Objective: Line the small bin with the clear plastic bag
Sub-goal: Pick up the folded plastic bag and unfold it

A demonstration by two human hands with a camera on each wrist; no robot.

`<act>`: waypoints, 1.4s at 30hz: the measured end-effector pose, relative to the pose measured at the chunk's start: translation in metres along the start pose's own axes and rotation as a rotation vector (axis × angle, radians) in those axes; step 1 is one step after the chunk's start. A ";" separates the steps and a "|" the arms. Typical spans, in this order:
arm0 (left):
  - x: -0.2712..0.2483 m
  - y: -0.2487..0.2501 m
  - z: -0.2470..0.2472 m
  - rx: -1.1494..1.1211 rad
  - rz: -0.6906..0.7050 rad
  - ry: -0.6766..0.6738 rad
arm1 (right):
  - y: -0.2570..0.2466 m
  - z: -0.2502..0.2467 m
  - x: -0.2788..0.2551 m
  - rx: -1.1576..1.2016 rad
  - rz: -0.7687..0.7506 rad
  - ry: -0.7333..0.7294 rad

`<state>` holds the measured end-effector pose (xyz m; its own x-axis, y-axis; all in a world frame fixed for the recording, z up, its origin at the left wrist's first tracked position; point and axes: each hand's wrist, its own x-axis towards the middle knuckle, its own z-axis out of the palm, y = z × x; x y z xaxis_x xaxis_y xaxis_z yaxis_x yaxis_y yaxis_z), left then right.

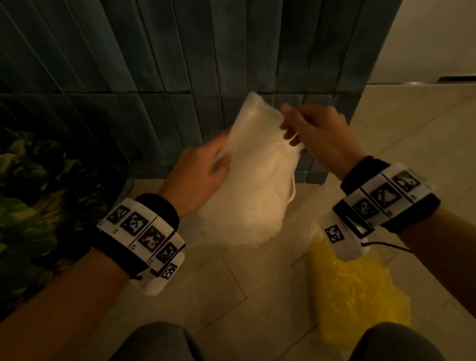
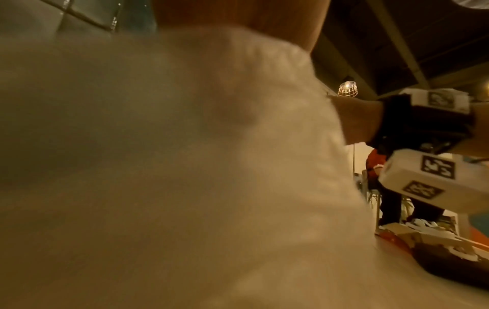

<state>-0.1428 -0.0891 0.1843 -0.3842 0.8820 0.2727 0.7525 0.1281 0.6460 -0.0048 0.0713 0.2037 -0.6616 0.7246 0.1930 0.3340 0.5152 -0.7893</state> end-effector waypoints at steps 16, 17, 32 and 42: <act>-0.019 0.003 0.007 -0.235 0.024 -0.025 | -0.039 -0.016 0.010 0.481 0.043 -0.190; -0.019 0.001 0.003 -0.305 -0.059 0.003 | -0.042 -0.023 0.010 0.528 0.003 -0.169; 0.045 -0.009 -0.033 -0.446 -0.239 0.112 | -0.072 -0.064 0.001 0.729 -0.271 -0.225; 0.057 0.011 -0.014 -0.432 -0.290 -0.100 | -0.050 -0.057 -0.008 0.667 -0.234 -0.267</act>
<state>-0.1642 -0.0442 0.2170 -0.4753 0.8796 -0.0168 0.3259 0.1938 0.9253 0.0219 0.0654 0.2748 -0.8341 0.4505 0.3182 -0.2562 0.1943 -0.9469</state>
